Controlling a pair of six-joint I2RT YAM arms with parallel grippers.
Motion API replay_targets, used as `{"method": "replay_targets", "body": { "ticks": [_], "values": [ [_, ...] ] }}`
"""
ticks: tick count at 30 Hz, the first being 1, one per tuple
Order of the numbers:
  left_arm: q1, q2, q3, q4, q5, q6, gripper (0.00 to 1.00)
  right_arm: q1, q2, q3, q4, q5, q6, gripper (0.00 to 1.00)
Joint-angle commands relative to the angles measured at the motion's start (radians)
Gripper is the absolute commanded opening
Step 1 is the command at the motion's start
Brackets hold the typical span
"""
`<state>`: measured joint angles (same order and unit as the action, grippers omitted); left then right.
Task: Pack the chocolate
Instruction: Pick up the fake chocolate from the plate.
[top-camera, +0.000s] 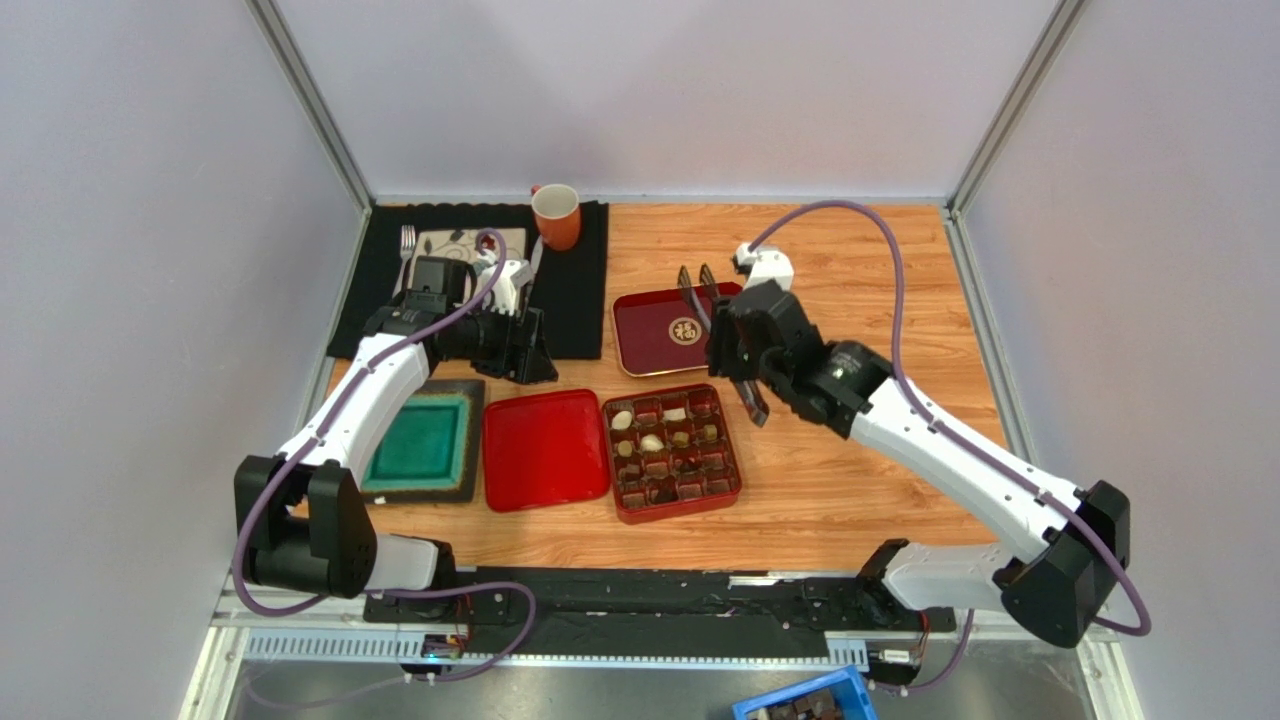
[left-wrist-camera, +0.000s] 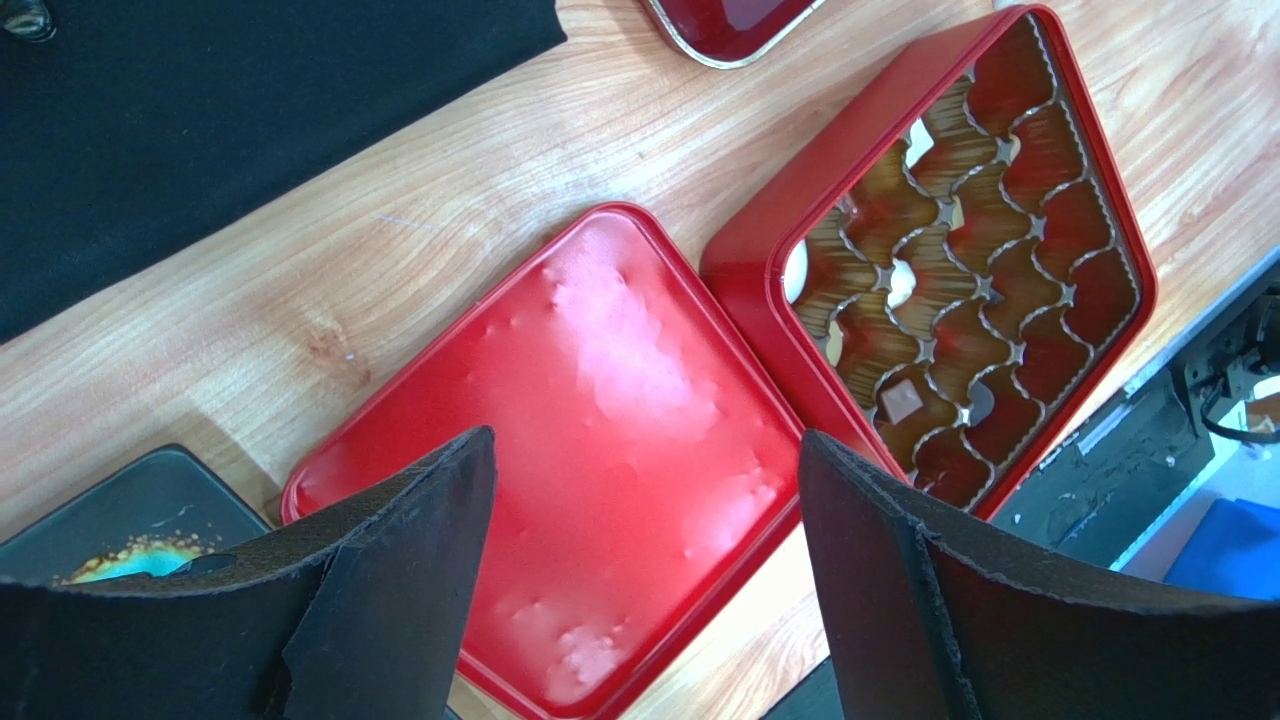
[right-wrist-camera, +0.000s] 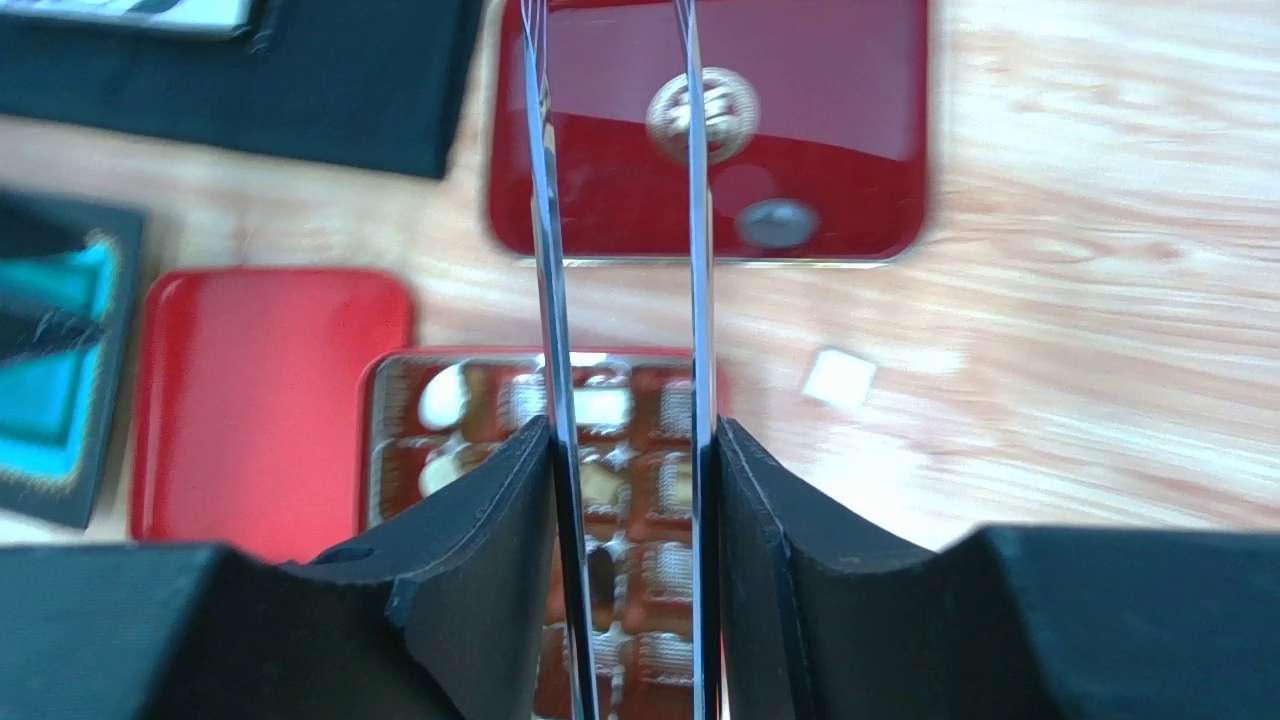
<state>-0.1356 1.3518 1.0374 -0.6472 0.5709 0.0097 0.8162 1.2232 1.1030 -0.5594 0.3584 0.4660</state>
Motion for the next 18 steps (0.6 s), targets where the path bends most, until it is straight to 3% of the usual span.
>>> {"method": "replay_targets", "body": {
  "ticks": [1, 6, 18],
  "values": [
    [0.002, -0.042, 0.030, 0.008, 0.011, 0.016, 0.82, -0.083, 0.082, 0.138, -0.201, -0.081, -0.090, 0.43],
    [0.004, -0.046, 0.039, 0.003, 0.011, 0.021, 0.82, -0.140, 0.206, 0.253, -0.319, -0.096, -0.129, 0.43],
    [0.002, -0.036, 0.053, 0.001, 0.018, 0.013, 0.82, -0.195, 0.271, 0.222, -0.327, -0.157, -0.133, 0.46]
  ]
}}
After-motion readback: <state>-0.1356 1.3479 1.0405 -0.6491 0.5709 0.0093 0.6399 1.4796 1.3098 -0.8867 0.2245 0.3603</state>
